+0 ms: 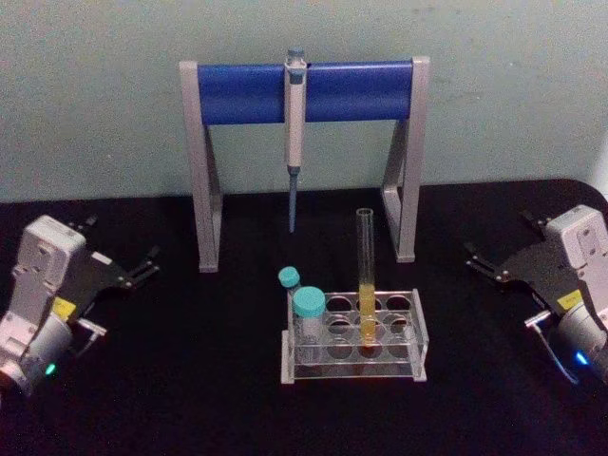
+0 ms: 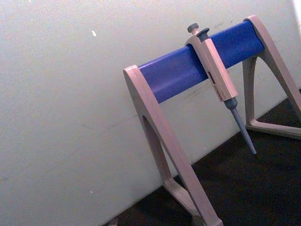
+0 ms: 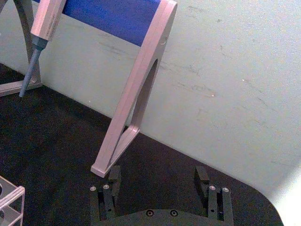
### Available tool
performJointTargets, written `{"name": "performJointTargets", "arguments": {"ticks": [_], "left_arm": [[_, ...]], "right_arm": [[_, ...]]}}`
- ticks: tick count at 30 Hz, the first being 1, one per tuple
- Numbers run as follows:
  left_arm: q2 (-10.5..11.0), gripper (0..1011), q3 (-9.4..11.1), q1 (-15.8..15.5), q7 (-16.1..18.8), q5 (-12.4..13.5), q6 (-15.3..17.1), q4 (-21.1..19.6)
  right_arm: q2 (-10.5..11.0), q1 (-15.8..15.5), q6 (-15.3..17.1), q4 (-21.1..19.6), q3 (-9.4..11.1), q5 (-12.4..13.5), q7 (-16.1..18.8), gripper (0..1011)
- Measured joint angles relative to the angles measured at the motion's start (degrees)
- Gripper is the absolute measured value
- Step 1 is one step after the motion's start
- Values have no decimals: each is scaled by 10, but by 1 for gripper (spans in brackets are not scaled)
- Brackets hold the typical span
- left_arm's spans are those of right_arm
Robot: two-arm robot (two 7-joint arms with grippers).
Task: Pick up the test tube from the test tube rack, shake it, then place it back into the test tube rack.
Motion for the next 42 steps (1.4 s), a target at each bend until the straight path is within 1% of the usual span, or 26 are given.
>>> {"name": "performJointTargets", "arguments": {"ticks": [42], "left_arm": [[0, 1010, 0, 0, 0, 0, 0, 0]], "right_arm": [[0, 0, 0, 0, 0, 0, 0, 1000]]}}
